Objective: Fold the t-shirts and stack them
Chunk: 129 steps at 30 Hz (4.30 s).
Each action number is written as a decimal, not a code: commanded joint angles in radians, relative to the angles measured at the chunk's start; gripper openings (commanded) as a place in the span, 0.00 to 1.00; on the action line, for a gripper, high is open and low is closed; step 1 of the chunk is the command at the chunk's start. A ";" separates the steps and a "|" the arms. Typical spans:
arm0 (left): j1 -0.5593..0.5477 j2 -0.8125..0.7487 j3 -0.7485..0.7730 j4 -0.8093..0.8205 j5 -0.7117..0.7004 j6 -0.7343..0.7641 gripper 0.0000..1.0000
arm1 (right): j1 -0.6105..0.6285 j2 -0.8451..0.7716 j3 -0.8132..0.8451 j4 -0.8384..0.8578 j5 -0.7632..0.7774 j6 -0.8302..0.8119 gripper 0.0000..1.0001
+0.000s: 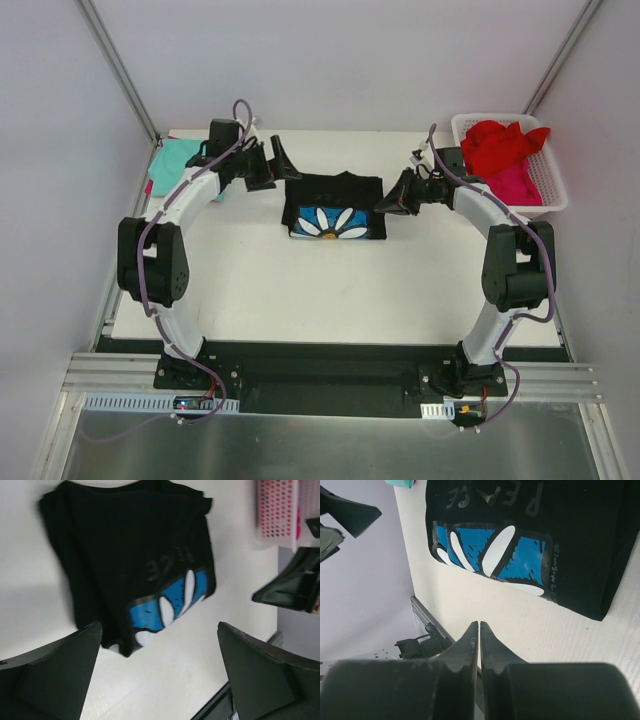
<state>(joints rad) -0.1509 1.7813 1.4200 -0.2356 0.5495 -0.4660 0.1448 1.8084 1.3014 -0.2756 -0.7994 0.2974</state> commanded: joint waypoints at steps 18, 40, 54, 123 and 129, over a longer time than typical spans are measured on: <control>-0.131 0.360 -0.085 0.547 0.371 -0.218 0.98 | 0.036 0.074 0.005 0.206 -0.083 0.083 0.05; -0.073 0.305 -0.115 0.478 0.382 -0.158 0.98 | 0.142 0.261 -0.122 0.328 -0.073 0.138 0.03; -0.061 0.208 -0.098 0.426 0.374 -0.140 0.99 | 0.211 0.017 -0.068 0.157 -0.038 0.074 0.04; -0.036 0.467 -0.423 1.415 0.379 -0.615 0.99 | -0.165 0.247 -0.031 0.256 -0.067 0.052 0.50; -0.052 0.480 -0.457 1.483 0.377 -0.652 0.99 | -0.159 0.279 -0.070 0.363 -0.090 0.115 0.48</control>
<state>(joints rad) -0.1825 2.2116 1.0039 1.1870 0.8898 -1.0866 -0.0181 2.0743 1.2373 -0.0040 -0.8459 0.3695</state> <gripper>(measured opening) 0.991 0.481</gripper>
